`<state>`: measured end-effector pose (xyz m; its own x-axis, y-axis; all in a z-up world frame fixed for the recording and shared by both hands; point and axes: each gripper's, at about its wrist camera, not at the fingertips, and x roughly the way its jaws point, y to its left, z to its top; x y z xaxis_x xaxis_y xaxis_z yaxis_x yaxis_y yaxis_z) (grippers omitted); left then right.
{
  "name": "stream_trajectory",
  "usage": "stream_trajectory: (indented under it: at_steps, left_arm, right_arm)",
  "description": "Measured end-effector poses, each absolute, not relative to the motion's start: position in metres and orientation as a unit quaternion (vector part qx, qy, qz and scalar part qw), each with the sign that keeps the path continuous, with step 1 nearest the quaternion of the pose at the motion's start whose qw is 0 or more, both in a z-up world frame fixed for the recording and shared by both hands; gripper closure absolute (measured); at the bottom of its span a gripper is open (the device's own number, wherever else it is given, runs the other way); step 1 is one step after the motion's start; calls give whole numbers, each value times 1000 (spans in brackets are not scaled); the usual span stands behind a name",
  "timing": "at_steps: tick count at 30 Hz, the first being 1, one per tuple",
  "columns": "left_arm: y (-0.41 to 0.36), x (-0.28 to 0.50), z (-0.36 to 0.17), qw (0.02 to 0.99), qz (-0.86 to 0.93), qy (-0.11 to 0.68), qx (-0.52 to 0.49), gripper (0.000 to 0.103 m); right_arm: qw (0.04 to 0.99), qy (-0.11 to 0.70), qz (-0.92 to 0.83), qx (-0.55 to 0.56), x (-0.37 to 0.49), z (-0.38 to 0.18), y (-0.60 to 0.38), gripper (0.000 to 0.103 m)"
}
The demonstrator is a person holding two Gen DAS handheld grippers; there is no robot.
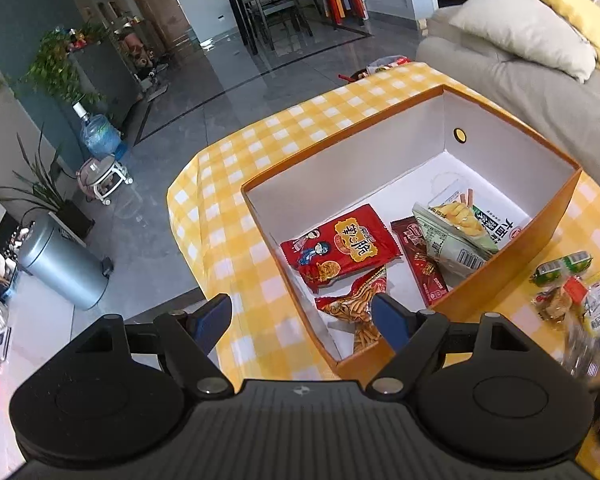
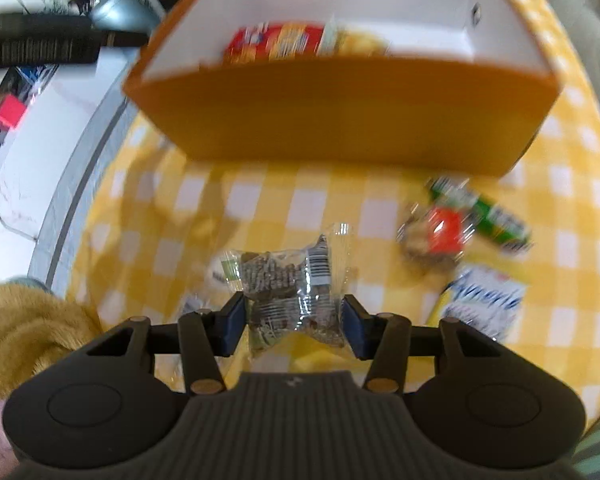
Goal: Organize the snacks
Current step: 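Carry the clear nut packet into the box and open the right tool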
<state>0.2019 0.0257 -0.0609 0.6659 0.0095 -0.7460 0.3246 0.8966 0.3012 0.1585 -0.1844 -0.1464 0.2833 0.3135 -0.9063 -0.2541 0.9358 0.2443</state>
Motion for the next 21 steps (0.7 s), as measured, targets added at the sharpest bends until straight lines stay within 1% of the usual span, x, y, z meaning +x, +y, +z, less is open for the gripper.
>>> stream_trajectory:
  at_steps: [7, 11, 14, 21]
  left_arm:
    - [30, 199, -59, 886, -91, 413, 190, 10]
    - [26, 199, -60, 883, -92, 418, 191, 10]
    - [24, 200, -61, 881, -94, 424, 187, 10]
    - [22, 204, -64, 875, -92, 439, 184, 10]
  right_arm:
    - [851, 502, 153, 13, 189, -84, -211, 54]
    - [870, 474, 135, -27, 218, -64, -214, 54]
    - [872, 471, 120, -59, 241, -64, -209, 54]
    - [859, 489, 91, -124, 287, -88, -194, 54]
